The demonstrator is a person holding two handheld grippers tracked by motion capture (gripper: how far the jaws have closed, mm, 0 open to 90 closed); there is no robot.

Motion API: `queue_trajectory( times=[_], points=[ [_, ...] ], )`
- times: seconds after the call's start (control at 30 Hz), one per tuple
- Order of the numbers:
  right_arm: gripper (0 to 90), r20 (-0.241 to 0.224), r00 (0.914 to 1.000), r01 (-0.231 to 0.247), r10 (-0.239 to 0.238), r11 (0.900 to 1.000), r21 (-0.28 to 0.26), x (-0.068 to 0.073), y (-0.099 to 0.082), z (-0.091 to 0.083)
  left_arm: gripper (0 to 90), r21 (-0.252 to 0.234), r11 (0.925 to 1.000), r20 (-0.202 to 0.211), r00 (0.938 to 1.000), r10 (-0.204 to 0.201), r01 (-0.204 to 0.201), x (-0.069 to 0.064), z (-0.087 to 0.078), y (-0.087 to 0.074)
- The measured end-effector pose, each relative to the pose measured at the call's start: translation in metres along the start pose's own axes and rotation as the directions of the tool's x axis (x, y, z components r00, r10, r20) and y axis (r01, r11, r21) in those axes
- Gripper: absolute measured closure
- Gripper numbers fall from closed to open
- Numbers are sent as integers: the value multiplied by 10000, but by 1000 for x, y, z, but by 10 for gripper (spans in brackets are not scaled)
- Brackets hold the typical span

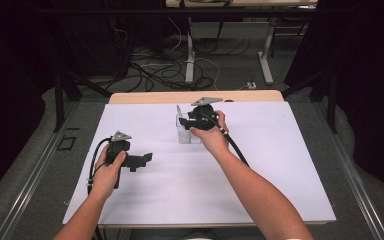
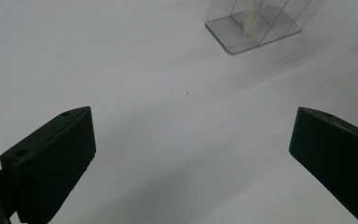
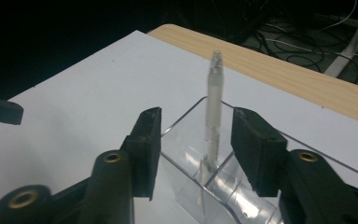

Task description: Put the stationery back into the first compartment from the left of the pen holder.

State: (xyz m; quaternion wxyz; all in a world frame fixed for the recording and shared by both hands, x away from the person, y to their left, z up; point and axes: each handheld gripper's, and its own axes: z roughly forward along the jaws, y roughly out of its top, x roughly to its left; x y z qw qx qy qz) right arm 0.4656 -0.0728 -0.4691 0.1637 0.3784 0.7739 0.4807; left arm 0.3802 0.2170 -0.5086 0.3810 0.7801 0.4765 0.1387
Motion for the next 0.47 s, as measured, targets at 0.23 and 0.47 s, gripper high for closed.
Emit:
queue_trajectory(
  times=[0.23,0.47],
  points=[
    [346,134,9999,-105,106,9999,-76,0,-5,-25,1,-4,9999,-20,9999,-138,138,0,0,0],
    [218,241,9996,-148,152,9998,-155,-2,-21,-58,1,-153,9998,-63,9999,-157,156,2,-1,1]
  ],
)
